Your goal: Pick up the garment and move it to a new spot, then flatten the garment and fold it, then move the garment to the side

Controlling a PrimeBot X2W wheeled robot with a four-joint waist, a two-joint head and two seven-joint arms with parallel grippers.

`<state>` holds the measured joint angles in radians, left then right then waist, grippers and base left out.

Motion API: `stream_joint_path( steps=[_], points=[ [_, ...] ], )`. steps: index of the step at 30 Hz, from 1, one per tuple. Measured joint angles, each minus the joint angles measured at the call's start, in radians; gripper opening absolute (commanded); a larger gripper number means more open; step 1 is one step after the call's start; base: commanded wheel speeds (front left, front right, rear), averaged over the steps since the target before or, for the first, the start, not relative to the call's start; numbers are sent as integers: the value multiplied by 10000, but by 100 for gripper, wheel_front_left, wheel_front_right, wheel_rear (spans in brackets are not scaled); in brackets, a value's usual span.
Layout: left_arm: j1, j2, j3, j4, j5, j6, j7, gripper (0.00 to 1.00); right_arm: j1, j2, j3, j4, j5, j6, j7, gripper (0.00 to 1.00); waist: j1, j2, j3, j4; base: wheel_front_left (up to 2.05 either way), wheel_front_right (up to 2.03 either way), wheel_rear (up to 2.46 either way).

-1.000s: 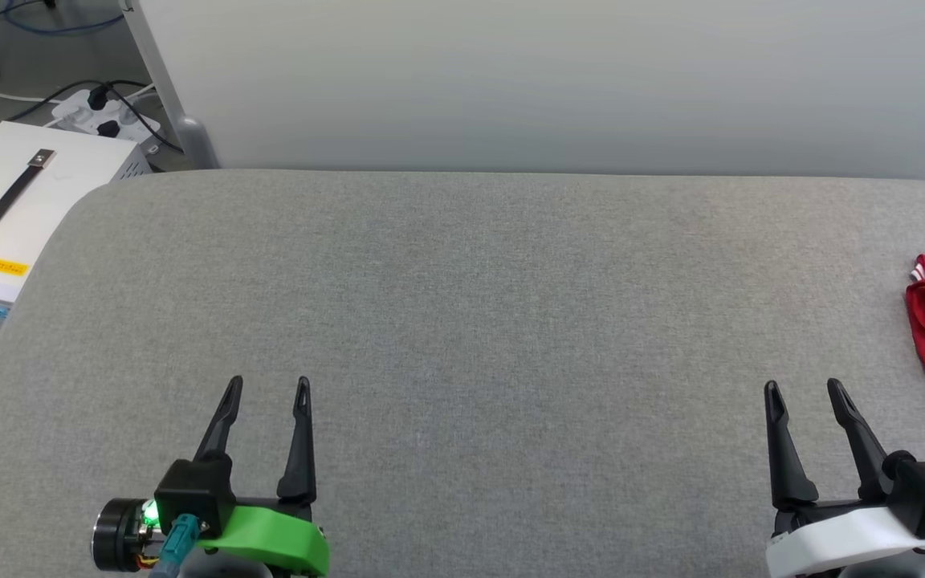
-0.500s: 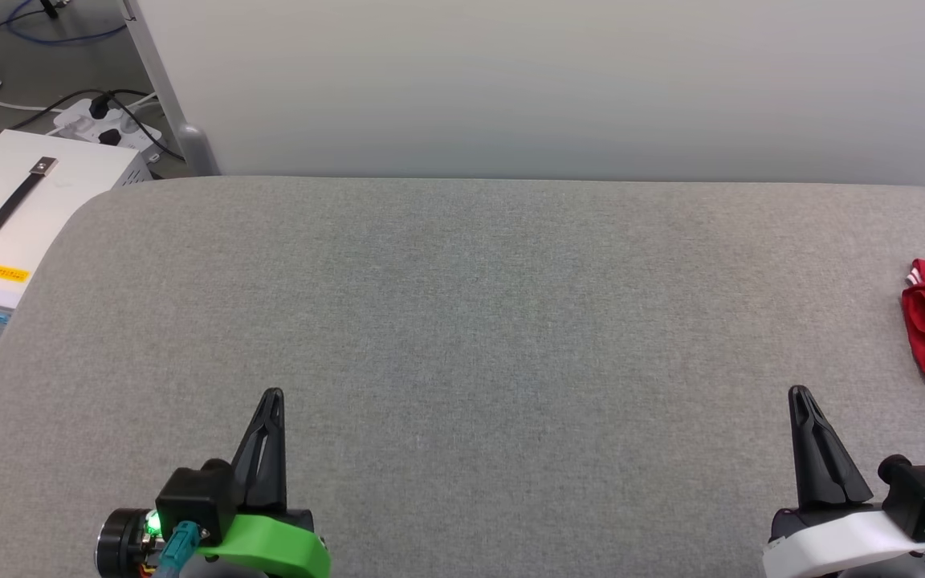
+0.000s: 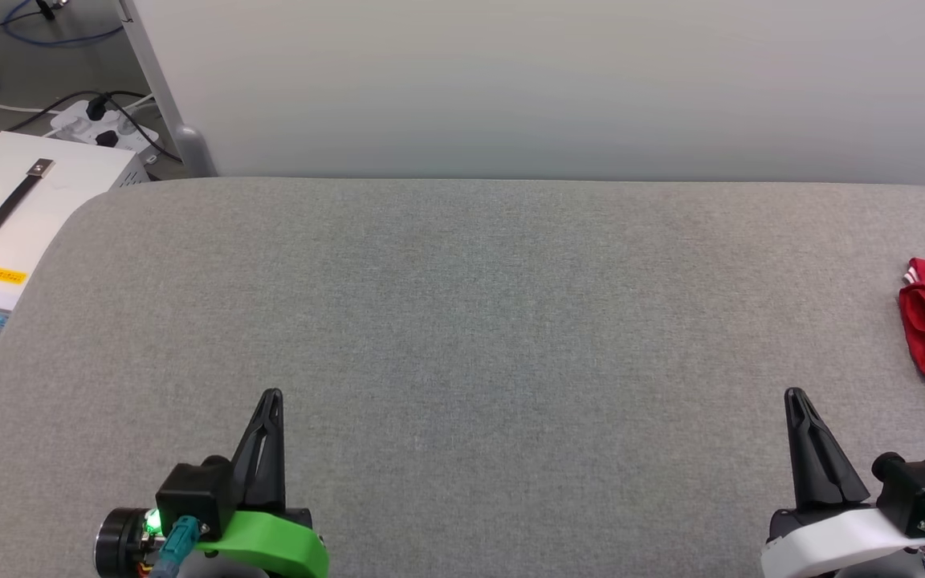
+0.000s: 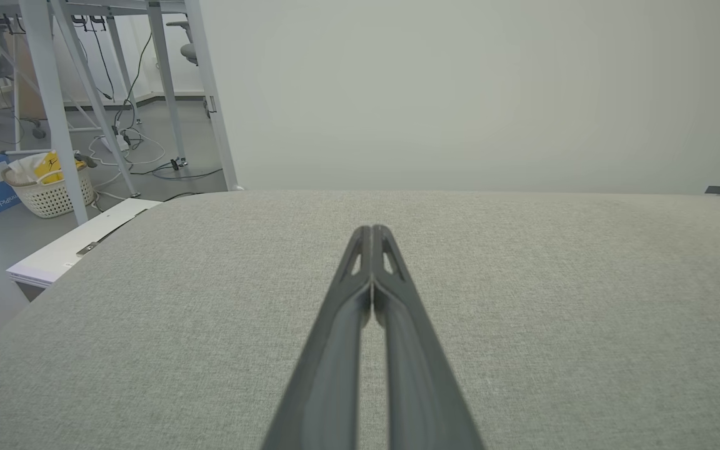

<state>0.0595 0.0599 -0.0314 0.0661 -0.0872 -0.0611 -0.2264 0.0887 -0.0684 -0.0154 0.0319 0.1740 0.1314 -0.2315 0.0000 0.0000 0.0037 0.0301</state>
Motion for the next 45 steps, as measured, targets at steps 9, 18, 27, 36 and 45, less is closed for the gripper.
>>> stream_joint_path(
  steps=[9, 18, 27, 36, 45],
  points=[
    [-5, -2, 19, -58, 79, 40, 180, 0, -45, 6, 13, -12, -142, 0, 176, 0, 0, 0, -3, -25, 0, 0, 0],
    [-13, -2, 36, -104, 111, 82, 351, 0, -84, 13, 25, -29, -251, 0, 353, 0, 0, 0, -6, -49, 0, 0, 0],
    [-28, -2, 52, -144, 178, 127, 529, 0, -96, 21, 40, -54, -347, 0, 558, 0, 0, 0, -9, -74, 0, 0, 0],
    [-43, -4, 61, -174, 265, 159, 742, 0, -166, 31, 50, -67, -497, 0, 754, 0, 0, 0, -12, -98, 0, 0, 0],
    [-55, -4, 81, -219, 355, 213, 897, 0, -284, 56, 65, -86, -679, 0, 928, 0, 0, 0, -15, -123, 0, 0, 0]
  ],
)
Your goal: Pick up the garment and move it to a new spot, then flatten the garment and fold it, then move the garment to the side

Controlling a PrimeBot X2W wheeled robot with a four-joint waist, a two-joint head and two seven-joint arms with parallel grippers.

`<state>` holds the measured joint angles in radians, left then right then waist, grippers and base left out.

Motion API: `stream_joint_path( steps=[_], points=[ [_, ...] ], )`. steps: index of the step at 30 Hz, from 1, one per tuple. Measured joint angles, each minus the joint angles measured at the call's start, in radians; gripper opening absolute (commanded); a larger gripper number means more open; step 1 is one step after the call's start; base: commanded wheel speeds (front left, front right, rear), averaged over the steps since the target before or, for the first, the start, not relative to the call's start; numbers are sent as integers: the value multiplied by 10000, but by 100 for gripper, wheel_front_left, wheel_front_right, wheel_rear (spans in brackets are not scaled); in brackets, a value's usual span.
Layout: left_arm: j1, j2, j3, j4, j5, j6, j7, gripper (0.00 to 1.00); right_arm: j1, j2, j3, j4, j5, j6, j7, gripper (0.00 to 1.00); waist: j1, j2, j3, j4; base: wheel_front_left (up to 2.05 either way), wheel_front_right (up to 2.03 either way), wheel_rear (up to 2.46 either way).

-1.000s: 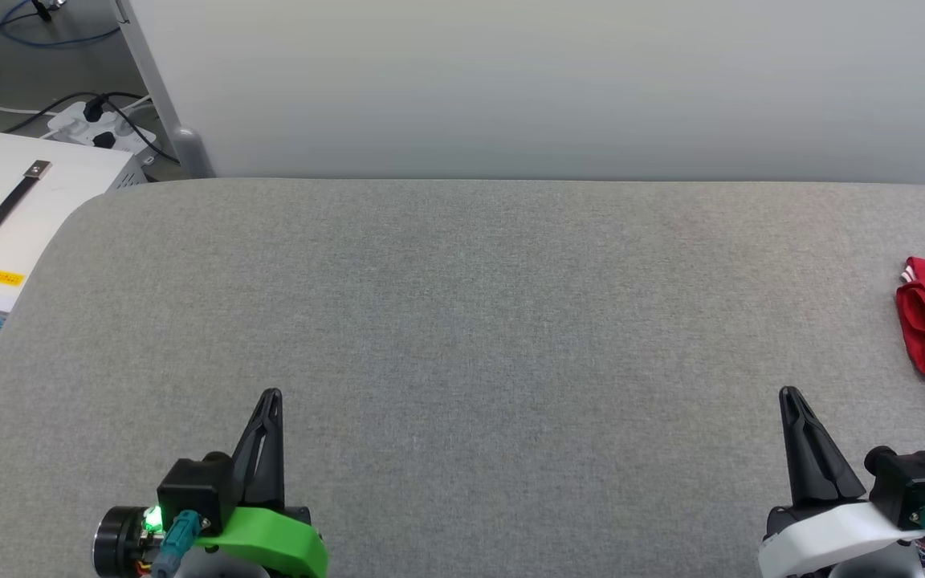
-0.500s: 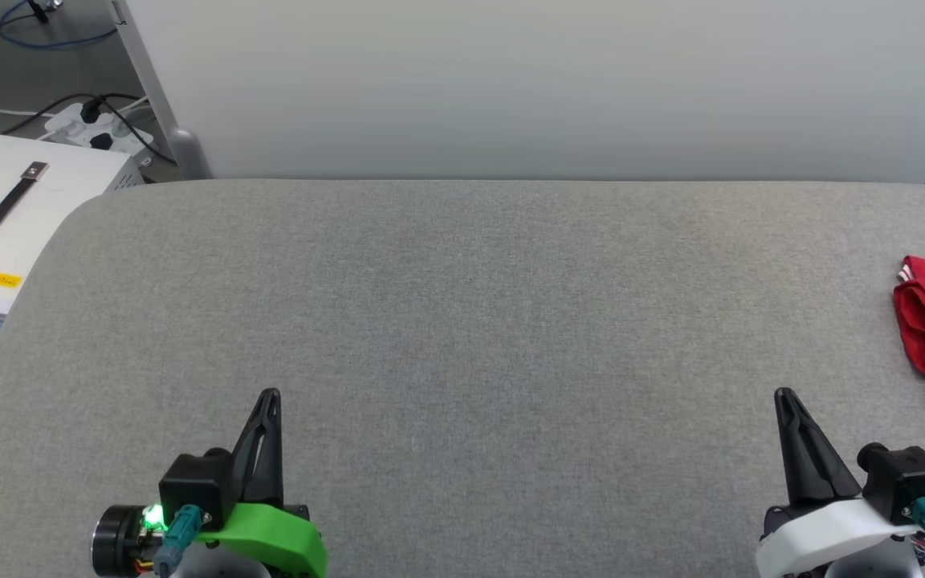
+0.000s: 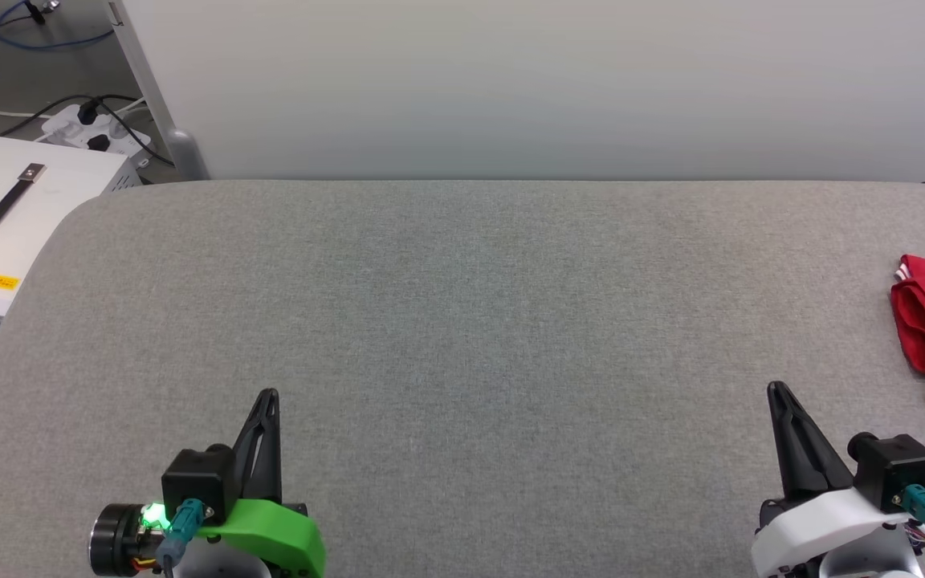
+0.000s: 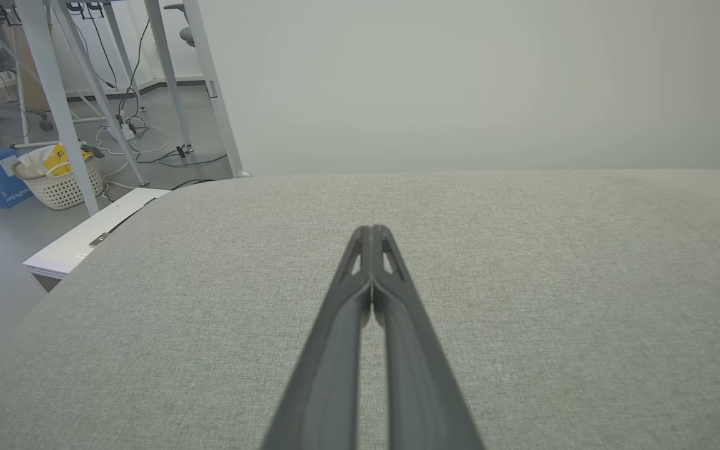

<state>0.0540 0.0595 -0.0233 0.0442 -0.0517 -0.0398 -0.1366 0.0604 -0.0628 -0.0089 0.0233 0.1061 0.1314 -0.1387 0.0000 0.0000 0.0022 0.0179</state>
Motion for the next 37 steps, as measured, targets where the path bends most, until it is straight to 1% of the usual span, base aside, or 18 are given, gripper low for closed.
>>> stream_joint_path(
  steps=[37],
  points=[
    [-204, -13, 115, -236, 249, 192, 775, 0, -227, 63, 54, -98, -596, 0, 821, 0, 0, 0, -13, -107, 0, 0, 0]
  ],
)
